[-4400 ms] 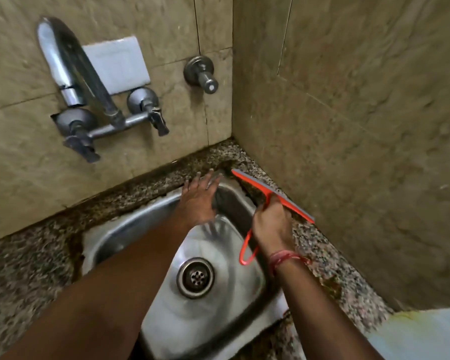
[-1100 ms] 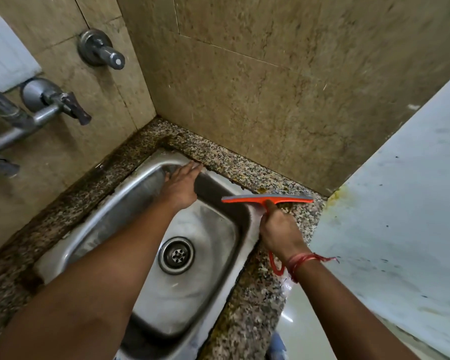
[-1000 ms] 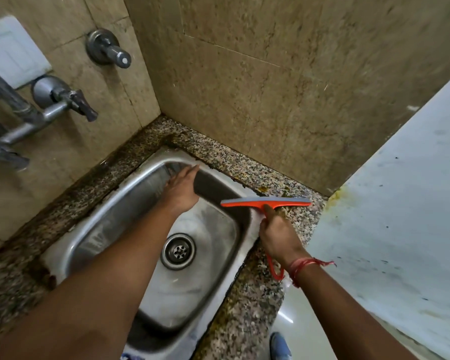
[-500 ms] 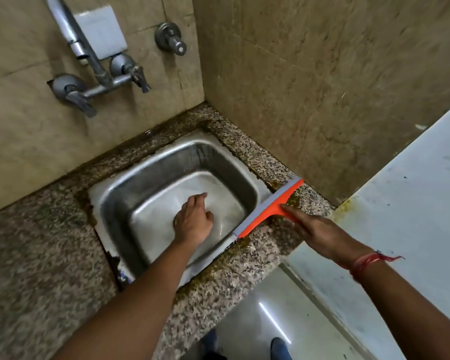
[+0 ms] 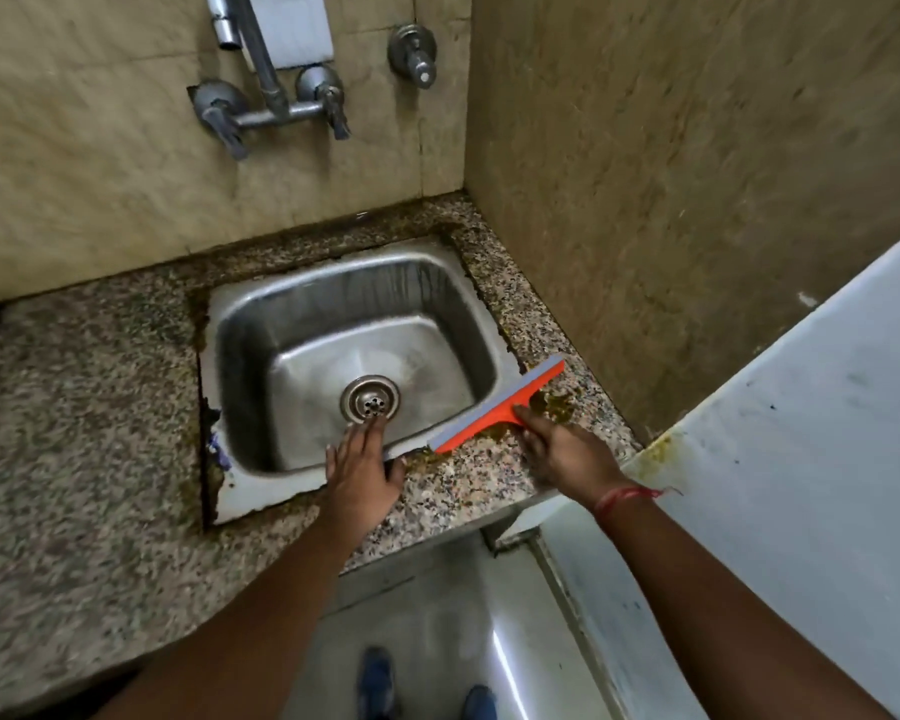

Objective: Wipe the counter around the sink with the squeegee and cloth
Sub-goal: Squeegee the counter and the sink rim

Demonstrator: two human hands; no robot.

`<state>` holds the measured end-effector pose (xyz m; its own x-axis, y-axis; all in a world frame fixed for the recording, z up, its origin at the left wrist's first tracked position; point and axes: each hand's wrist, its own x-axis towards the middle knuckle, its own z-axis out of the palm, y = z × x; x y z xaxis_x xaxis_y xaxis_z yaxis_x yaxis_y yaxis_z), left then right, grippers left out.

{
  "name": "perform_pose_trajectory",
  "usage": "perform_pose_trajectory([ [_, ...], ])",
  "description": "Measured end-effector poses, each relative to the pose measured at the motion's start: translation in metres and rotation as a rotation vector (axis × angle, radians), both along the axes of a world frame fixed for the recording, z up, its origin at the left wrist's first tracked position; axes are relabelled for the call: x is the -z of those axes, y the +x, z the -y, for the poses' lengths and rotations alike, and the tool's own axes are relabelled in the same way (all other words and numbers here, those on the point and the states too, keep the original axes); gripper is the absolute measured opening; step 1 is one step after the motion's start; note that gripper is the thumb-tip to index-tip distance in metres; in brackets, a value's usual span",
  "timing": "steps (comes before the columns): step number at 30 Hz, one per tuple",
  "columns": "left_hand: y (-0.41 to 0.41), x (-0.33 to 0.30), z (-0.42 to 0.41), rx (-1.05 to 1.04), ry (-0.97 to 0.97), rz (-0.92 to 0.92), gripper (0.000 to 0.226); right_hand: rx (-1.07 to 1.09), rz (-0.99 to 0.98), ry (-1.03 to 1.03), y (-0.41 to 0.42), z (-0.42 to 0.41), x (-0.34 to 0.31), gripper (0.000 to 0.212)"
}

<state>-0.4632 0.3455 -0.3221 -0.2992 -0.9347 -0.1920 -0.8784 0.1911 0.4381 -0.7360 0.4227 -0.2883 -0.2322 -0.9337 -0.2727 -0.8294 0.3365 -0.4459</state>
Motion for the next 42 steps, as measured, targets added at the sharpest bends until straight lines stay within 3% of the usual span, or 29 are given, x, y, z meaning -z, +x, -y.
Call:
perform_pose_trajectory([
  [5, 0.004, -0.004, 0.0, -0.013, -0.063, 0.053, 0.074, 0.054, -0.007, -0.017, 0.022, 0.029, -0.009, 0.043],
  [12, 0.008, -0.006, 0.003, -0.027, -0.005, 0.062, 0.074, -0.017, -0.171, 0.012, 0.021, -0.04, -0.015, 0.043],
  [22, 0.015, -0.008, -0.001, -0.022, -0.013, -0.023, 0.066, 0.089, -0.082, -0.011, 0.055, 0.046, -0.027, 0.035],
  [25, 0.018, -0.011, -0.006, -0.001, -0.015, 0.031, 0.055, 0.152, -0.063, -0.058, 0.055, 0.026, -0.042, 0.03],
  [29, 0.02, -0.012, -0.01, 0.005, 0.018, 0.028, 0.052, 0.056, -0.142, 0.001, 0.066, -0.019, -0.04, 0.032],
  [34, 0.021, -0.017, -0.01, 0.012, 0.084, 0.024, 0.055, 0.085, -0.132, 0.02, 0.077, 0.012, -0.026, 0.034],
  [38, 0.028, -0.033, -0.008, -0.064, 0.097, -0.101, 0.062, -0.083, -0.209, 0.036, 0.086, 0.054, -0.039, 0.03],
  [42, 0.048, -0.058, 0.0, -0.062, -0.056, -0.182, 0.076, -0.349, -0.288, -0.086, 0.123, 0.075, -0.072, 0.03],
])
